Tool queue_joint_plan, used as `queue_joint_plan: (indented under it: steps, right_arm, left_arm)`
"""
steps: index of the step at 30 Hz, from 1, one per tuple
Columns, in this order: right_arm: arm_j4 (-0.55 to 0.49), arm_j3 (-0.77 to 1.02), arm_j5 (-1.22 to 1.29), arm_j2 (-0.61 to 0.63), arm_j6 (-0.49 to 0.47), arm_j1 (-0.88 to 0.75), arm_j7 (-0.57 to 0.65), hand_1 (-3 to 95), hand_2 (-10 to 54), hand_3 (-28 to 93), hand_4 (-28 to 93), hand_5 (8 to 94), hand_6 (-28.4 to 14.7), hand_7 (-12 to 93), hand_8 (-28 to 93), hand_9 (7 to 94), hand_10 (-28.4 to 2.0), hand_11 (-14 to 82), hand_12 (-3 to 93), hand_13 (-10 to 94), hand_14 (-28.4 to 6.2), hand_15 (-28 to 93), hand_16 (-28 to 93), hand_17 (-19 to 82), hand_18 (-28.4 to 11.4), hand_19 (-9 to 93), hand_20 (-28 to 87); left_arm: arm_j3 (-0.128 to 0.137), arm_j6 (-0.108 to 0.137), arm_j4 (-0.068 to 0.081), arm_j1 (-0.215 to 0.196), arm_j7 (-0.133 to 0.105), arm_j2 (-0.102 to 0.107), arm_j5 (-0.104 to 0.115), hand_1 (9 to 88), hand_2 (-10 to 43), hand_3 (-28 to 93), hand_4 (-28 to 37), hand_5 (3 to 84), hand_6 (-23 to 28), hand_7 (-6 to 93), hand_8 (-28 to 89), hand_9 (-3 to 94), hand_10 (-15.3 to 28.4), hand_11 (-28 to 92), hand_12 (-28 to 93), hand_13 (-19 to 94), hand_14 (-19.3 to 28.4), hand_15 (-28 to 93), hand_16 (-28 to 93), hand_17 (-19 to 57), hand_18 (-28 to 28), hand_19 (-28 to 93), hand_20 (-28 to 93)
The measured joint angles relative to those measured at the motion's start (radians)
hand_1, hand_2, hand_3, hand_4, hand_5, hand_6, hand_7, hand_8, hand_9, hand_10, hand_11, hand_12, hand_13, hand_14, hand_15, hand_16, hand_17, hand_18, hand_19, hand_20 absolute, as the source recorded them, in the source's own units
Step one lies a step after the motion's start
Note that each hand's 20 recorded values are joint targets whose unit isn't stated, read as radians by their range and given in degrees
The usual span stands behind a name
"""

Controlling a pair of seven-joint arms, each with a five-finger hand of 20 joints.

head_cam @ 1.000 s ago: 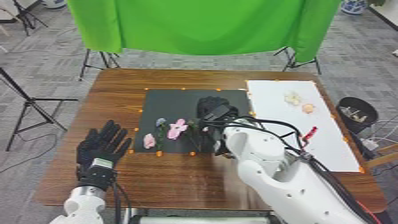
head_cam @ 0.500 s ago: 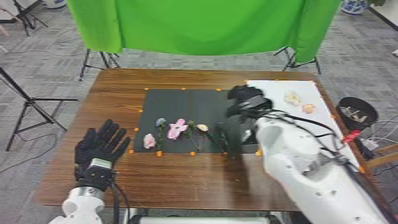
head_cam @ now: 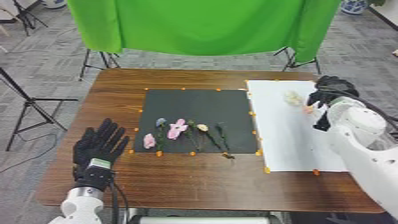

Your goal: Arrange flowers

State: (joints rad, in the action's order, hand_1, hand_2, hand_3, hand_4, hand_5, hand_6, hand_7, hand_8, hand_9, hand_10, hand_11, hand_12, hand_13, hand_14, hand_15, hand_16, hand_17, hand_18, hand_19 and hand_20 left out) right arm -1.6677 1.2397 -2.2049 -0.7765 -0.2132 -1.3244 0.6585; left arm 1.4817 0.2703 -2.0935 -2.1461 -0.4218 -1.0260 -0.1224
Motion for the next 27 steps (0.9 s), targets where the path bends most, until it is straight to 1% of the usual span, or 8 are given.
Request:
queue_joint_plan:
  steps: [5, 9, 12, 13, 16, 18, 24, 27]
  right_arm:
    - [0.073, -0.068, 0.021, -0.008, -0.021, 0.063, -0.004, 46.2, -9.5, 80, -28, 43.1, -2.9, 15, -13, 44.6, -11.5, 7.3, 10.8, 49, -11.4, 21, 17, 25, -19.2, 68, 24]
    - [0.118, -0.090, 0.042, -0.025, -0.084, 0.086, -0.004, 46.3, -9.5, 80, -28, 43.1, -2.9, 15, -13, 44.6, -11.5, 7.5, 10.6, 49, -11.4, 21, 17, 25, -19.2, 68, 24]
    - [0.150, -0.102, 0.064, -0.037, -0.133, 0.095, 0.000, 53.9, -9.5, 78, -28, 51.3, -0.3, 16, -14, 56.8, -9.6, 9.3, 11.5, 60, -8.6, 21, 19, 27, -17.9, 70, 25]
    - [0.159, -0.104, 0.069, -0.041, -0.138, 0.095, 0.001, 56.0, -9.5, 74, -28, 55.5, 1.1, 17, -14, 62.5, -9.2, 10.2, 12.9, 63, -7.8, 19, 25, 28, -17.6, 70, 26]
    - [0.161, -0.104, 0.070, -0.045, -0.107, 0.091, 0.003, 61.4, -9.5, 65, -28, 70.4, 2.8, 21, -4, 79.7, -8.2, 5.1, 26.8, 70, -6.0, 15, 36, 29, -17.1, 70, 30]
    - [0.158, -0.098, 0.070, -0.048, -0.061, 0.082, 0.003, 64.5, -9.5, 60, -28, 77.0, 3.5, 25, 1, 88.3, -7.8, 5.9, 35.6, 74, -5.3, 15, 41, 30, -16.7, 70, 32]
    - [0.134, -0.079, 0.060, -0.052, -0.004, 0.038, 0.000, 66.9, -9.5, 57, -28, 79.6, 3.4, 26, 3, 91.4, -7.4, 7.3, 39.8, 76, -5.2, 15, 43, 30, -16.5, 70, 33]
    - [0.115, -0.071, 0.044, -0.051, 0.007, 0.015, -0.010, 63.9, -9.5, 62, -28, 79.5, 2.9, 26, 4, 91.6, -8.0, 6.8, 39.2, 76, -5.4, 15, 43, 31, -17.2, 70, 33]
  left_arm:
    - [-0.008, 0.005, -0.001, 0.005, -0.003, 0.000, 0.006, 29.1, 17.7, 74, -28.3, 42.2, 9.6, 21.6, -11, 33.7, 15.6, 30, 11, 25, 16.5, 46, -9, -6.9, 14.5, 39, 10]
    - [-0.013, 0.006, -0.002, 0.008, -0.004, 0.000, 0.009, 29.1, 18.4, 74, -28.3, 42.3, 9.6, 21.5, -11, 33.8, 15.8, 30, 11, 25, 16.5, 46, -9, -6.9, 14.5, 39, 10]
    - [-0.013, 0.007, -0.002, 0.010, -0.002, -0.001, 0.009, 29.0, 18.6, 74, -28.3, 42.3, 9.6, 21.6, -11, 33.9, 15.8, 30, 11, 25, 16.5, 46, -9, -6.9, 14.5, 39, 10]
    - [-0.013, 0.007, -0.002, 0.012, -0.002, -0.002, 0.009, 29.0, 18.6, 74, -28.3, 42.3, 9.6, 21.6, -11, 33.9, 15.8, 30, 11, 25, 16.6, 46, -9, -6.9, 14.5, 39, 10]
    - [-0.014, 0.007, -0.002, 0.016, 0.000, -0.005, 0.009, 28.9, 18.6, 74, -28.3, 42.4, 9.6, 21.5, -11, 33.9, 15.8, 30, 11, 25, 16.6, 46, -10, -6.9, 14.6, 39, 10]
    - [-0.015, 0.007, -0.002, 0.018, 0.002, -0.007, 0.009, 28.9, 18.7, 74, -28.3, 42.4, 9.6, 21.5, -11, 33.9, 15.8, 30, 11, 25, 16.6, 46, -10, -7.0, 14.6, 40, 10]
    - [-0.015, 0.007, -0.001, 0.018, 0.008, -0.013, 0.008, 28.8, 18.7, 74, -28.3, 42.4, 9.7, 21.5, -11, 33.9, 15.8, 30, 11, 25, 16.6, 46, -10, -7.0, 14.6, 40, 10]
    - [-0.014, 0.007, -0.001, 0.017, 0.011, -0.015, 0.008, 28.8, 18.7, 74, -28.3, 42.4, 9.7, 21.5, -11, 33.9, 15.7, 30, 11, 25, 16.6, 46, -10, -7.0, 14.6, 40, 10]
